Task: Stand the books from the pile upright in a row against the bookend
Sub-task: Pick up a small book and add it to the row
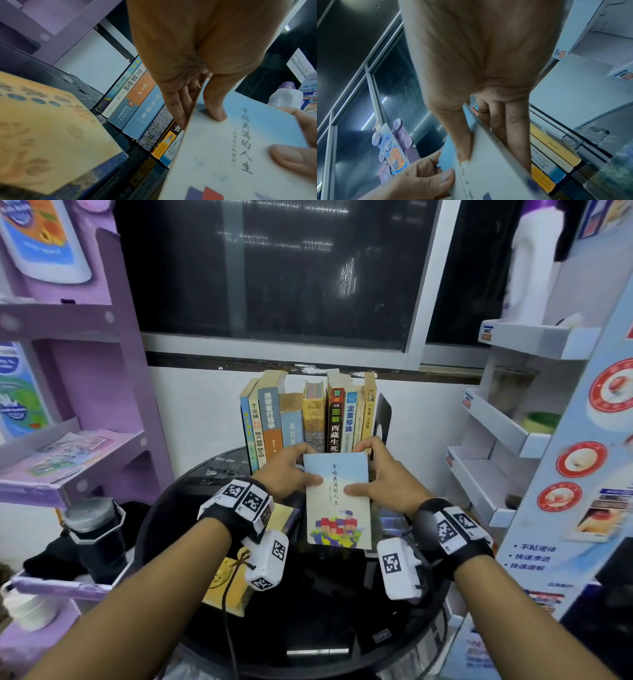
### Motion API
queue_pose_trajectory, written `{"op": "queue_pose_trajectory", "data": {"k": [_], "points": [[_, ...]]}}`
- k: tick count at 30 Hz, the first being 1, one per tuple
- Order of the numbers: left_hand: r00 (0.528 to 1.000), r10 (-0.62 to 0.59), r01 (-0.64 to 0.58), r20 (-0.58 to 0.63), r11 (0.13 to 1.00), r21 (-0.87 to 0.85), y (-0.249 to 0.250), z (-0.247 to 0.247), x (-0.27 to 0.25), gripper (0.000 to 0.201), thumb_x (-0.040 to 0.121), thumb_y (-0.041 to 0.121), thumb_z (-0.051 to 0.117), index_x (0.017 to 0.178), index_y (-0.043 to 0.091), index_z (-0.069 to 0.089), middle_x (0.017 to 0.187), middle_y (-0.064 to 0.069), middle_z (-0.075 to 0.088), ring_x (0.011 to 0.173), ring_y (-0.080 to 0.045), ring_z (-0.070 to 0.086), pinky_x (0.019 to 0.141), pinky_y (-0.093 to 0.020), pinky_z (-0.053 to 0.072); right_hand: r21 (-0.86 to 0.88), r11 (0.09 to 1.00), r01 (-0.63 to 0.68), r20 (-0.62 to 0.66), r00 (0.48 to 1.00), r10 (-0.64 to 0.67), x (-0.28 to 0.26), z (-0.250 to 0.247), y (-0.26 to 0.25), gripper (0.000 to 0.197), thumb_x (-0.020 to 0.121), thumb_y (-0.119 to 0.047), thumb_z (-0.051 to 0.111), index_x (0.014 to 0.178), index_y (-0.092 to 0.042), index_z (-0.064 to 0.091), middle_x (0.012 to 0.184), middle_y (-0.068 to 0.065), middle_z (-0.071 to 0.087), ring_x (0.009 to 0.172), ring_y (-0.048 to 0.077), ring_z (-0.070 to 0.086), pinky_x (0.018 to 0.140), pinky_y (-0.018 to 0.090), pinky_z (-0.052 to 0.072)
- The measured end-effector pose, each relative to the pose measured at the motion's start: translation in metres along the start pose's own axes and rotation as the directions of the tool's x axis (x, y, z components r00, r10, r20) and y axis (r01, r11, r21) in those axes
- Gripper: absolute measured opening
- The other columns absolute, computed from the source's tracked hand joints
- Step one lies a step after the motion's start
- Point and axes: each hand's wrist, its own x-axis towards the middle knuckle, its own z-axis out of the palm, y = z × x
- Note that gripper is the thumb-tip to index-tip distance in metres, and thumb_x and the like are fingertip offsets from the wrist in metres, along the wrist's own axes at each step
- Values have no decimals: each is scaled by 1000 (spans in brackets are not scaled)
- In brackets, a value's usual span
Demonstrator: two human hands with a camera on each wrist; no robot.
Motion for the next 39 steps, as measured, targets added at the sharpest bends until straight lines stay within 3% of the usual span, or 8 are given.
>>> {"op": "queue_pose_trajectory", "data": {"k": [5, 9, 13, 16, 18, 27, 30, 39], "points": [[996, 82, -82, -20, 996, -36, 13, 12, 12, 33, 81, -7, 67, 96, 14, 46, 98, 1, 60, 85, -12, 63, 65, -26, 58, 58, 998, -19, 62, 998, 16, -1, -11, 2, 42, 87, -6, 69, 115, -24, 46, 112, 4, 59, 89, 25, 71, 57, 46, 61], [990, 140, -138, -19, 987, 88, 25, 22, 23, 36, 82, 1, 69, 105, 14, 45, 102, -1, 60, 93, -22, 63, 77, -42, 58, 91, 995, -29, 30, 999, 27, -2, -20, 7, 43, 89, -6, 65, 122, -28, 50, 112, 5, 61, 88, 27, 72, 59, 48, 61], [973, 230, -213, -30, 936, 281, 40, 30, 35, 39, 85, 17, 70, 116, 20, 46, 111, 1, 58, 100, -13, 59, 75, -20, 50, 92, 996, -19, -71, 997, 25, -2, -32, 12, 41, 90, -4, 64, 121, -28, 53, 109, 6, 64, 86, 24, 72, 55, 46, 60], [953, 302, -258, -13, 835, 486, 49, 29, 48, 50, 86, 25, 69, 130, 19, 46, 131, 1, 52, 123, -15, 47, 101, -29, 39, 44, 999, -24, -131, 991, 29, -4, -40, 18, 38, 90, -3, 63, 119, -27, 53, 110, 8, 64, 87, 25, 71, 52, 43, 60], [931, 360, -272, -55, 789, 551, 55, 24, 55, 51, 87, 27, 67, 133, 19, 46, 136, 1, 49, 127, -16, 43, 107, -32, 34, -35, 999, -36, -156, 987, 30, -4, -44, 23, 36, 91, -5, 61, 119, -26, 51, 109, 8, 64, 90, 26, 70, 51, 40, 60], [863, 475, -274, -172, 726, 631, 80, 15, 95, 58, 84, 33, 68, 136, 23, 46, 140, 0, 47, 129, -19, 40, 108, -39, 34, -205, 970, -130, -302, 951, 64, 15, -48, 40, 39, 91, -15, 59, 126, -29, 49, 110, 11, 66, 96, 28, 67, 73, 43, 61], [872, 472, -257, -133, 670, 697, 81, 15, 110, 65, 83, 41, 67, 141, 26, 41, 145, 1, 44, 133, -20, 38, 110, -41, 31, -277, 947, -164, -312, 947, 73, 21, -46, 40, 44, 94, -16, 57, 135, -25, 46, 114, 12, 65, 99, 28, 66, 77, 34, 58], [920, 393, -226, -14, 558, 799, 69, 14, 141, 73, 82, 50, 64, 146, 35, 30, 153, 4, 33, 143, -21, 25, 117, -49, 18, -299, 938, -175, -341, 938, 66, 50, -33, 46, 49, 95, -15, 56, 142, -21, 41, 114, 15, 62, 101, 30, 63, 85, 35, 53]]}}
